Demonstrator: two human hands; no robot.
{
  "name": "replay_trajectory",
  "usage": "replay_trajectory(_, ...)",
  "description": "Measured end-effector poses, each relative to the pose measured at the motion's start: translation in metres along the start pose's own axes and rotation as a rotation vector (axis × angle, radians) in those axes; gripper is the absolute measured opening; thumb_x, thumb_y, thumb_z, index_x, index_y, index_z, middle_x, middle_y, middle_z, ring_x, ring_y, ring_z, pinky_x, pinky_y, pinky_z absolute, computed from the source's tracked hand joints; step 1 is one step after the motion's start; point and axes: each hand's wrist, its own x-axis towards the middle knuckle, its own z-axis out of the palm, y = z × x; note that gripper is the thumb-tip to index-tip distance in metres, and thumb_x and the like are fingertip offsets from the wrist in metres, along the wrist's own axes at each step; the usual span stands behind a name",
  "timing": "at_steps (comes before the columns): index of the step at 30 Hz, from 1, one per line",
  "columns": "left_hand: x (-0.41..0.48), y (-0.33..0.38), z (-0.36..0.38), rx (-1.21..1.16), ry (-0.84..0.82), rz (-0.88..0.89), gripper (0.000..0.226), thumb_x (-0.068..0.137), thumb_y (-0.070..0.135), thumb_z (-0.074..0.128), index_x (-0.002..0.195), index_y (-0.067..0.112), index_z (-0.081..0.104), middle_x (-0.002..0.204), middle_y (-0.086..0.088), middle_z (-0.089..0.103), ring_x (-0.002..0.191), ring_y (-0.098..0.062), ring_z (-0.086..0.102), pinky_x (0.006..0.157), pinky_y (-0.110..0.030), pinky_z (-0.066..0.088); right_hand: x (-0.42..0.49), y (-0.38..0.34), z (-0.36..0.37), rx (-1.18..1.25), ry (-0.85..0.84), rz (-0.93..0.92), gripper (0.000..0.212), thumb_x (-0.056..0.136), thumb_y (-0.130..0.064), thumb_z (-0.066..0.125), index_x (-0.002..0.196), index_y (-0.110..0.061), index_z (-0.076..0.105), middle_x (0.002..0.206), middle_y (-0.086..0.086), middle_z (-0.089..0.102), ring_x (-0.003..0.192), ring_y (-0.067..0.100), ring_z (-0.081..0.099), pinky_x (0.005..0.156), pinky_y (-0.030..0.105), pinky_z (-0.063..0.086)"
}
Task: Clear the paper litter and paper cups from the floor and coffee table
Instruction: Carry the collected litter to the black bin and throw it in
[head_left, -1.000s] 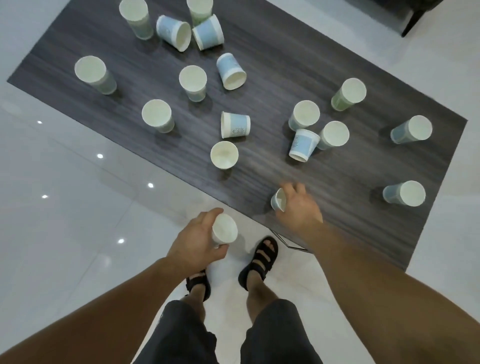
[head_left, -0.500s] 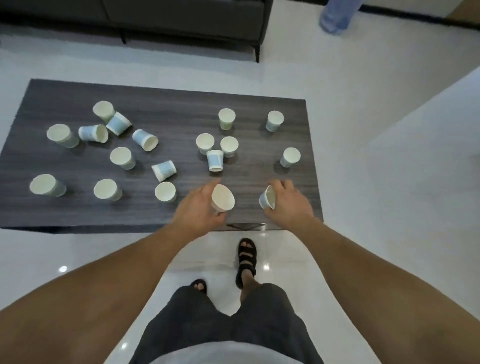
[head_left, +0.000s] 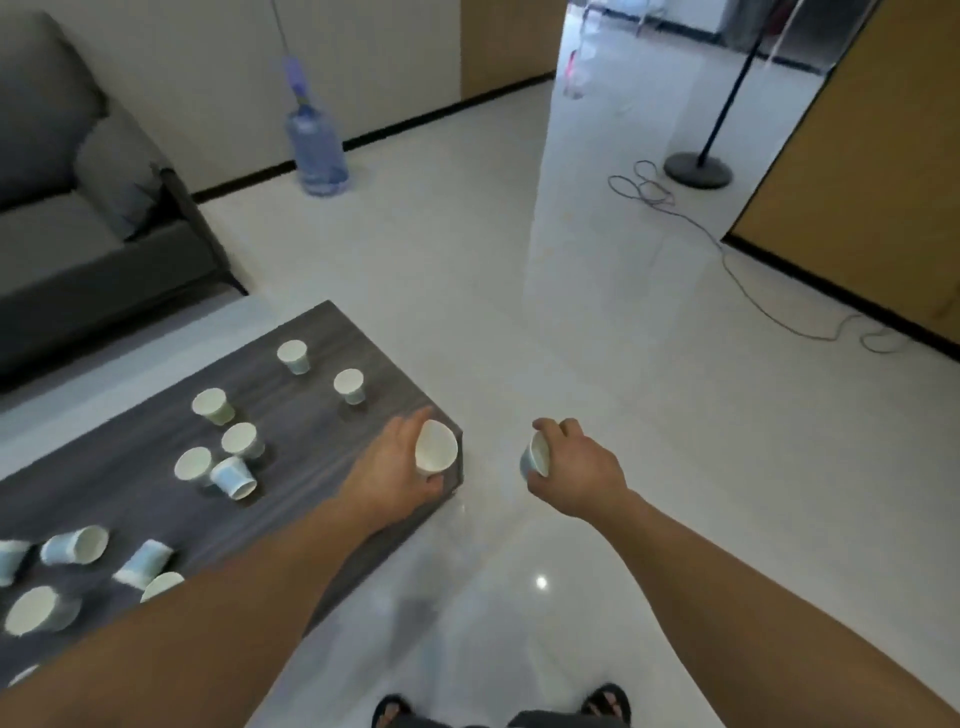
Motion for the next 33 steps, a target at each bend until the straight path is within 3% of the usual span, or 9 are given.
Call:
replay_trajectory(8, 0.054, 0.248, 0.134, 0.035, -0.222, 0.356, 0.086, 0.072, 0.035, 0.075, 0.144, 0.028, 0.03, 0.138, 0.001, 0.041, 0.117, -0.022, 0.05, 0.093, -0.032, 0.044, -0.116, 0.236, -0.068, 0.12, 0.184, 0.375, 0.073, 0.082, -0.045, 0.062, 0.145, -0.03, 0.029, 0.134, 0.002, 0.042, 0.111, 0.027, 0.057, 0.087, 0.036, 0.048)
replay_trajectory(13, 0.057, 0.389, 0.212, 0.025, -0.312, 0.574, 0.085, 0.069, 0.041, 0.077, 0.141, 0.027, 0.034, 0.136, 0.004, 0.044, 0.115, -0.019, 0.051, 0.091, -0.031, 0.046, -0.188, 0.354, -0.097, 0.117, 0.235, 0.632, 0.071, 0.083, -0.046, 0.06, 0.144, -0.031, 0.028, 0.133, 0.002, 0.041, 0.108, 0.027, 0.057, 0.08, 0.034, 0.046)
replay_trajectory(26, 0.122, 0.641, 0.394, 0.031, -0.587, 0.908, 0.089, 0.073, 0.038, 0.074, 0.146, 0.033, 0.025, 0.136, 0.004, 0.04, 0.119, -0.02, 0.046, 0.095, -0.034, 0.046, -0.281, 0.589, -0.148, 0.205, 0.313, 1.11, 0.072, 0.085, -0.044, 0.058, 0.147, -0.03, 0.024, 0.132, 0.003, 0.039, 0.109, 0.028, 0.056, 0.08, 0.034, 0.045)
replay_trajectory(33, 0.14, 0.791, 0.474, 0.049, -0.683, 1.095, 0.084, 0.074, 0.038, 0.072, 0.145, 0.029, 0.029, 0.135, 0.004, 0.037, 0.117, -0.02, 0.047, 0.095, -0.033, 0.047, -0.318, 0.697, -0.185, 0.26, 0.379, 1.307, 0.073, 0.085, -0.044, 0.058, 0.148, -0.029, 0.025, 0.135, 0.003, 0.039, 0.114, 0.027, 0.054, 0.079, 0.032, 0.043)
